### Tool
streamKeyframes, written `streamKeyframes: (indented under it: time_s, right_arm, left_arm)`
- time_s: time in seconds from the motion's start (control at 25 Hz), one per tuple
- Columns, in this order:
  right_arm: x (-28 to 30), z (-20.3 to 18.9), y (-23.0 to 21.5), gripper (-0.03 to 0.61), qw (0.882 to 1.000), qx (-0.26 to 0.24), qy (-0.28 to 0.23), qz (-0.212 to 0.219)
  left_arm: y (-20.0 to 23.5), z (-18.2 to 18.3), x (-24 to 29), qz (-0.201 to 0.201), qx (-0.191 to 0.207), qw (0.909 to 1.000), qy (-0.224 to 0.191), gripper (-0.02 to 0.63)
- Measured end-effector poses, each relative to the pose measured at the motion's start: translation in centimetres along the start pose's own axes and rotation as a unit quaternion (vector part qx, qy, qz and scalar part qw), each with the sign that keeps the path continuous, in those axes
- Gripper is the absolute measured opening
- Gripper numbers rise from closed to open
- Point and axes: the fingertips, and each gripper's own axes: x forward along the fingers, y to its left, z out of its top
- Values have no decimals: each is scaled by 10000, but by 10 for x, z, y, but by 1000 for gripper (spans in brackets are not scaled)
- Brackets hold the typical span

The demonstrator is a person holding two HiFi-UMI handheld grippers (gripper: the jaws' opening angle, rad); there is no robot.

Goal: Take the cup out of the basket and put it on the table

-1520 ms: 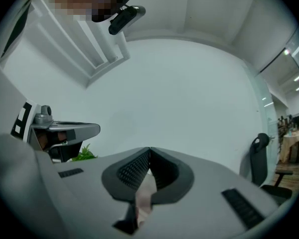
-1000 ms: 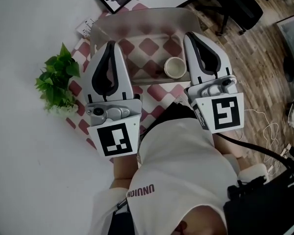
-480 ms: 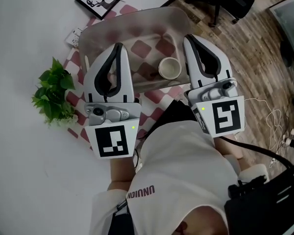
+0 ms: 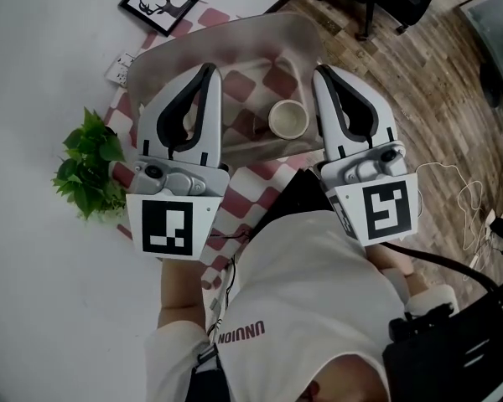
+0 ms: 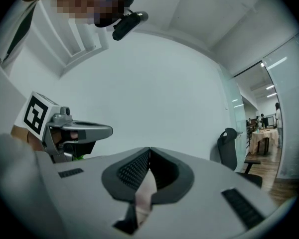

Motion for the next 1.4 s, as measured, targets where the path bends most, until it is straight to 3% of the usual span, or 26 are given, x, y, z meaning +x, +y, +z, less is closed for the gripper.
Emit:
streamKeyframes:
  time_s: [0.12,0.36,0.68,0.8,0.96,1.16,1.28,1.4]
  right_arm:
    - [2,2,-1,18,10000,0,-21,21]
    - [5,-1,-2,18,10000,16,15,49]
    - [9,-5,-4,18,10000,30,75,23]
    - [14,-1,-6,18,9998,192,11,-61]
    - [17,0,-12,18,9994,308,-9,-185]
    - [14,-8,-16,18,9998,59,166,-129]
    - [14,-9,-17,18,9997,33,180,-131]
    - [15,-9,-16,18,9997,23,177,-141]
  left_arm:
    - [-3,-7,11,-371,-49,9993,-25,11]
    - [-19,-30,33,-1244,271,9916,235,11]
    - [-50,-79,43,-2295,940,9673,528,12]
    - [-56,-97,47,-2543,745,9624,594,12]
    - [-54,-120,52,-2568,529,9625,696,19]
    - [-58,-154,52,-2645,78,9585,1057,21]
    - [-63,-164,53,-2837,-156,9507,1242,30]
    - [-72,-172,52,-3141,-114,9383,1442,59]
